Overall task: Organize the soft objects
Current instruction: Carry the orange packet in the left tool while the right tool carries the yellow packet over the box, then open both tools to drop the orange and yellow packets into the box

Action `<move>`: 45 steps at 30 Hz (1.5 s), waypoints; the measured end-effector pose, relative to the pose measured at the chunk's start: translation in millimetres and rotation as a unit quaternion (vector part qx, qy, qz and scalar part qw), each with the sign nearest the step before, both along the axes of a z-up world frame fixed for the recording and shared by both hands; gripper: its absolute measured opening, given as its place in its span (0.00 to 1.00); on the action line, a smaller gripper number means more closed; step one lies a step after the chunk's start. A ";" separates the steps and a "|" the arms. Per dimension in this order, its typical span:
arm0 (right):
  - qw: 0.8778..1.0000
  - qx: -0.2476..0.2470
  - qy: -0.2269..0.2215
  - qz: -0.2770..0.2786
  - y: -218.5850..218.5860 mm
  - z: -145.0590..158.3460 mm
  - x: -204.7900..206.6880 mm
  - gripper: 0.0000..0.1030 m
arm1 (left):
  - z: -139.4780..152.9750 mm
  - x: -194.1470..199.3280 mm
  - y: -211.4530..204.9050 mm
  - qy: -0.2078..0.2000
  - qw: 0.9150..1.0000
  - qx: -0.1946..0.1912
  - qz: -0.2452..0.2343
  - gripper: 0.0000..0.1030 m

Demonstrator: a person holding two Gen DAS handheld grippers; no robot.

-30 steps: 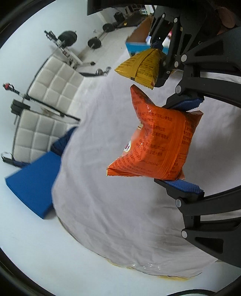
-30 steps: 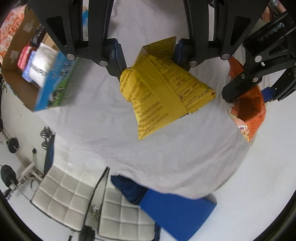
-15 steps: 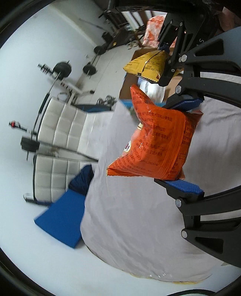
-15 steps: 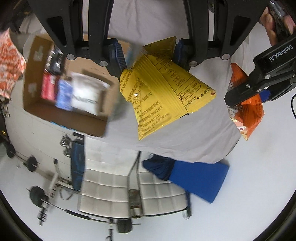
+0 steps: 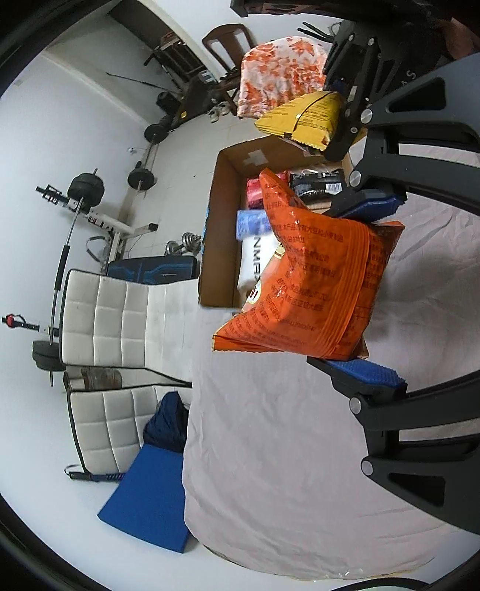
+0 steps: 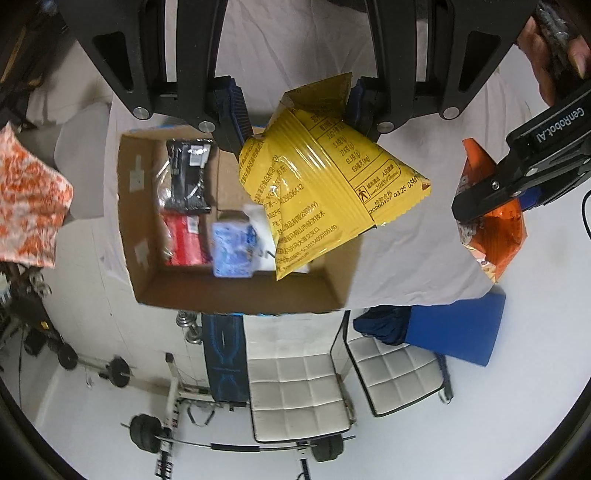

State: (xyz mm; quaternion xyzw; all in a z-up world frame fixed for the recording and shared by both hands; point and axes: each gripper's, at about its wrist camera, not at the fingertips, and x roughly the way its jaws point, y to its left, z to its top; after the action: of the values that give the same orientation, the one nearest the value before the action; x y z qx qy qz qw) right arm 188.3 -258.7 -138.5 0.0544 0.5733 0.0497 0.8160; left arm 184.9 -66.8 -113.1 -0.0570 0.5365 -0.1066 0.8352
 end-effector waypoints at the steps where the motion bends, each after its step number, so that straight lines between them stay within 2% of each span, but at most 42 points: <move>1: 1.000 0.002 0.001 -0.003 -3.1 -3.8 0.7 0.44 | -1.6 1.4 -5.8 0.001 1.000 0.002 -0.003 0.58; 4: 1.000 0.008 0.005 -0.014 -18.1 -13.9 0.6 0.44 | -7.3 1.3 -23.2 0.004 1.000 0.011 -0.007 0.58; 10: 0.999 0.009 0.025 -0.028 -34.4 -42.3 9.8 0.44 | -36.3 11.2 -44.5 0.027 0.999 0.025 -0.010 0.58; 15: 0.998 -0.001 0.049 -0.030 -40.5 -75.2 23.4 0.44 | -72.7 20.0 -54.3 0.065 0.997 0.029 -0.009 0.58; 20: 0.997 -0.010 0.074 -0.025 -40.5 -108.5 37.0 0.44 | -117.1 31.5 -59.0 0.121 0.992 0.024 -0.004 0.58; 24: 0.995 -0.019 0.093 -0.021 -39.2 -131.6 45.8 0.44 | -139.1 36.7 -62.1 0.144 0.989 0.026 -0.003 0.58; 33: 0.992 -0.024 0.124 -0.020 -44.2 -165.6 58.0 0.45 | -159.6 49.5 -78.3 0.162 0.986 0.035 -0.017 0.58; 38: 0.991 -0.024 0.132 -0.023 -48.1 -173.5 60.6 0.46 | -164.5 51.7 -86.0 0.168 0.984 0.048 -0.029 0.59; 42: 0.990 -0.022 0.136 -0.025 -49.2 -177.2 61.4 0.46 | -167.3 51.7 -87.0 0.168 0.984 0.062 -0.020 0.59; 45: 0.990 -0.024 0.138 -0.027 -50.3 -178.3 62.4 0.47 | -172.8 52.8 -86.7 0.177 0.982 0.057 -0.016 0.61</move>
State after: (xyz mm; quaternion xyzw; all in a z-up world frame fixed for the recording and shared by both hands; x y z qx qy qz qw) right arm 250.7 -309.0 -316.9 0.0569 0.6795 0.0061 0.7315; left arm 237.7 -153.5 -285.9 -0.0182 0.6820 -0.0775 0.7270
